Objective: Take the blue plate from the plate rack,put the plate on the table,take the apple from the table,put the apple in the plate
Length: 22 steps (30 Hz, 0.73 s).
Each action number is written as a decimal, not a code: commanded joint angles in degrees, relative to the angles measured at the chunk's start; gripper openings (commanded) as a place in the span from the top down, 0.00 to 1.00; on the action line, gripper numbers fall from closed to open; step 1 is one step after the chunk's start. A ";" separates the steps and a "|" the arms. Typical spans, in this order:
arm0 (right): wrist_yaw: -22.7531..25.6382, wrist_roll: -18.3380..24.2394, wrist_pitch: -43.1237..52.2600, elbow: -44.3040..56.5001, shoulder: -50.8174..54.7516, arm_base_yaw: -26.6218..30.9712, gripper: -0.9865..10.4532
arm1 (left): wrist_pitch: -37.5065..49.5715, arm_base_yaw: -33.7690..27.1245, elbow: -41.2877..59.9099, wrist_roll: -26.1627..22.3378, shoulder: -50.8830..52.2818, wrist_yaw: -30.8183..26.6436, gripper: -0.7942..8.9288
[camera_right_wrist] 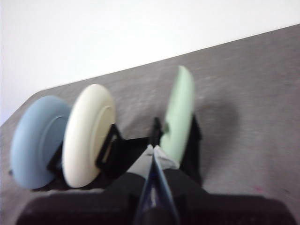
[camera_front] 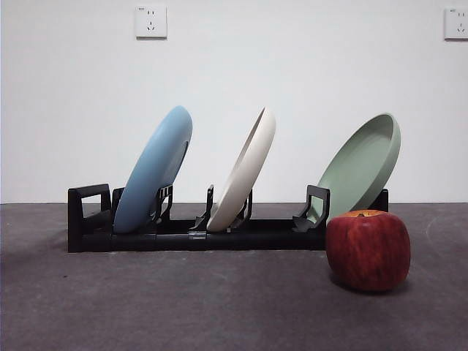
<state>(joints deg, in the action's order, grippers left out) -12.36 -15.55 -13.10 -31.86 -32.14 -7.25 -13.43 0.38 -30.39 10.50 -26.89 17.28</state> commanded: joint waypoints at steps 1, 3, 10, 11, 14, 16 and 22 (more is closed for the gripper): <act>-3.61 2.54 -1.86 -4.90 -6.21 0.04 0.92 | -3.63 -0.11 -5.84 -2.03 -8.31 5.81 0.93; -6.14 4.17 -4.52 -8.55 -10.73 0.04 0.92 | -6.38 -0.09 -9.90 -3.34 -13.81 10.69 0.93; -15.39 8.22 -12.17 -17.00 -22.95 0.04 0.91 | -15.08 0.63 -21.59 -5.75 -29.33 20.44 0.92; -16.09 8.52 -12.81 -17.62 -23.98 0.00 0.91 | -15.39 1.14 -22.51 -5.97 -30.73 20.37 0.92; -16.24 8.59 -13.16 -18.32 -25.92 -0.07 0.88 | -15.30 2.62 -24.41 -6.01 -34.27 20.28 0.90; -16.22 8.55 -13.18 -18.32 -26.38 -0.07 0.78 | -15.06 3.48 -25.24 -5.95 -36.02 20.13 0.75; -16.17 7.43 -13.42 -18.32 -26.36 -0.07 0.64 | -9.09 8.72 -27.30 -1.46 -40.22 18.99 0.56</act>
<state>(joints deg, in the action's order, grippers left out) -28.40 -7.77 -26.68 -49.93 -58.52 -7.18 -23.51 9.02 -57.21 7.84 -66.65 36.51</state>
